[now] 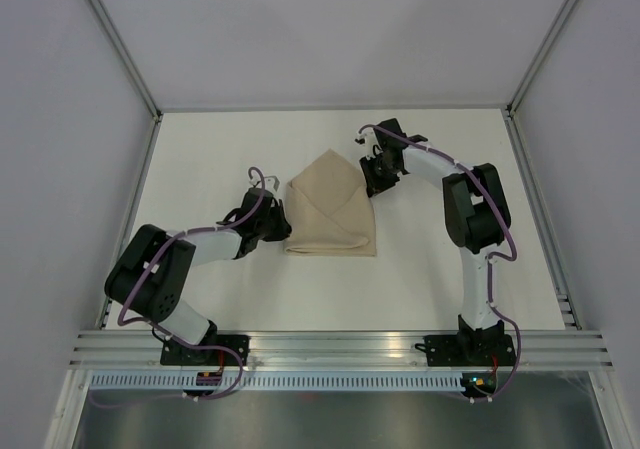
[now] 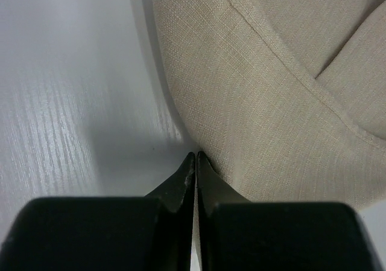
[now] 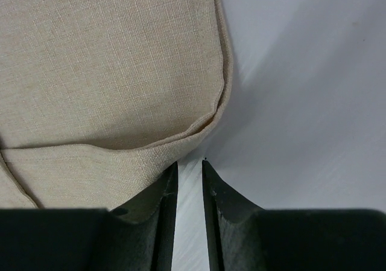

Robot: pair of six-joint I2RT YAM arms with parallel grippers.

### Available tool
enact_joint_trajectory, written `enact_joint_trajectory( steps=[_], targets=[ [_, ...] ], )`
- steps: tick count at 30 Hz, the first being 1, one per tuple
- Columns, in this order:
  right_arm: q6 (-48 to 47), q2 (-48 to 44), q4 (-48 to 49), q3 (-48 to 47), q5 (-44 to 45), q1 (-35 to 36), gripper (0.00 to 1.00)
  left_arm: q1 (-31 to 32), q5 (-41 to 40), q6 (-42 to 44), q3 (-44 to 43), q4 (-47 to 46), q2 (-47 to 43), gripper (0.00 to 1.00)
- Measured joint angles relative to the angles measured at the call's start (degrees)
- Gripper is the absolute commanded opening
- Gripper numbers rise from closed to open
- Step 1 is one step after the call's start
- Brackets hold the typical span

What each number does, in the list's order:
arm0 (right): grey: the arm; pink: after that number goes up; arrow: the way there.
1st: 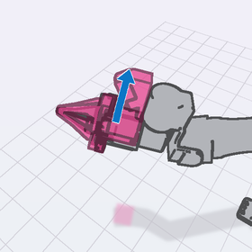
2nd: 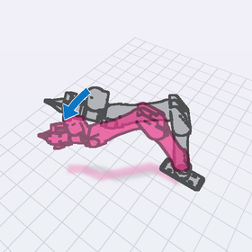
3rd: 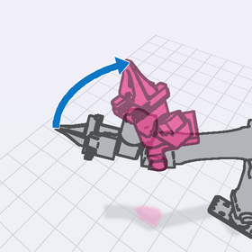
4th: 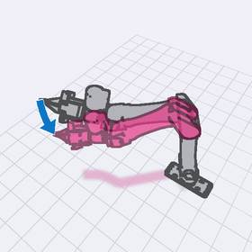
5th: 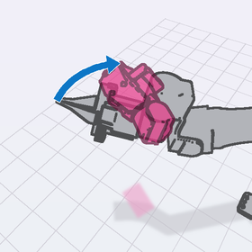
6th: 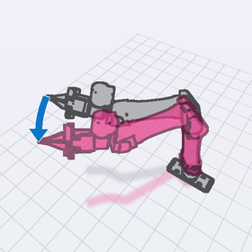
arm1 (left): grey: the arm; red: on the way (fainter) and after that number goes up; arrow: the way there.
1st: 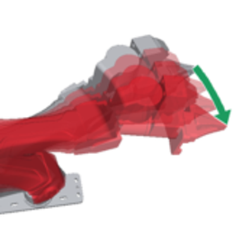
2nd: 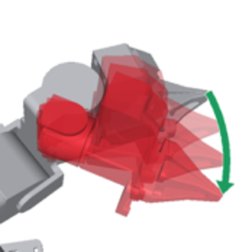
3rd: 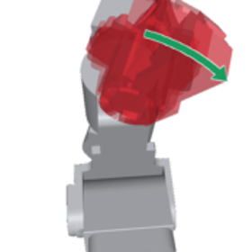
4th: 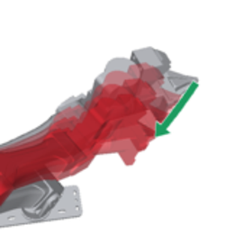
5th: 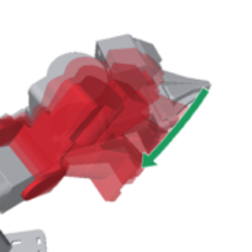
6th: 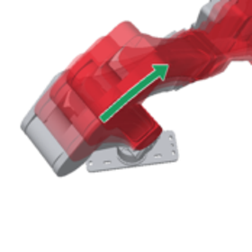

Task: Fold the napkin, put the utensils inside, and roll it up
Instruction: Adjust the napkin at the center of the board.

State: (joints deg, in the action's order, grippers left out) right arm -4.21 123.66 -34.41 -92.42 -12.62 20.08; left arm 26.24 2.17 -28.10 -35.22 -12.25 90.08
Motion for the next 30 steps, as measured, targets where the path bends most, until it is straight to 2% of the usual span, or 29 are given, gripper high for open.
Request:
enact_joint_trajectory(
  steps=[8,14,16,20,23,26,30],
  targets=[
    [1.7,-1.4,1.3,1.9,2.5,0.2,0.37,-0.6,-0.6,0.1,-2.6,5.4,-0.4,0.16],
    [1.5,-6.7,1.0,7.5,5.1,-1.3,0.39,-2.8,-0.7,0.9,-9.2,8.7,1.4,0.19],
    [0.8,-8.7,0.7,7.9,4.8,-3.2,0.42,-3.4,-0.7,1.4,-11.5,9.7,1.4,0.25],
    [-3.9,-16.6,0.8,9.8,4.5,-7.6,0.48,-3.7,-1.5,2.5,-13.5,10.6,-0.1,0.31],
    [-8.9,-23.6,1.3,10.6,3.3,-8.3,0.51,-3.7,-2.1,2.9,-14.8,12.2,-3.5,0.35],
    [-14.5,-28.0,1.9,11.0,1.3,-5.7,0.54,-3.8,-2.1,3.2,-17.6,13.2,-8.2,0.38],
    [-21.8,-31.1,4.1,16.4,-0.7,0.3,0.61,-3.8,-2.2,3.8,-19.0,12.3,-15.7,0.41]
  ],
)
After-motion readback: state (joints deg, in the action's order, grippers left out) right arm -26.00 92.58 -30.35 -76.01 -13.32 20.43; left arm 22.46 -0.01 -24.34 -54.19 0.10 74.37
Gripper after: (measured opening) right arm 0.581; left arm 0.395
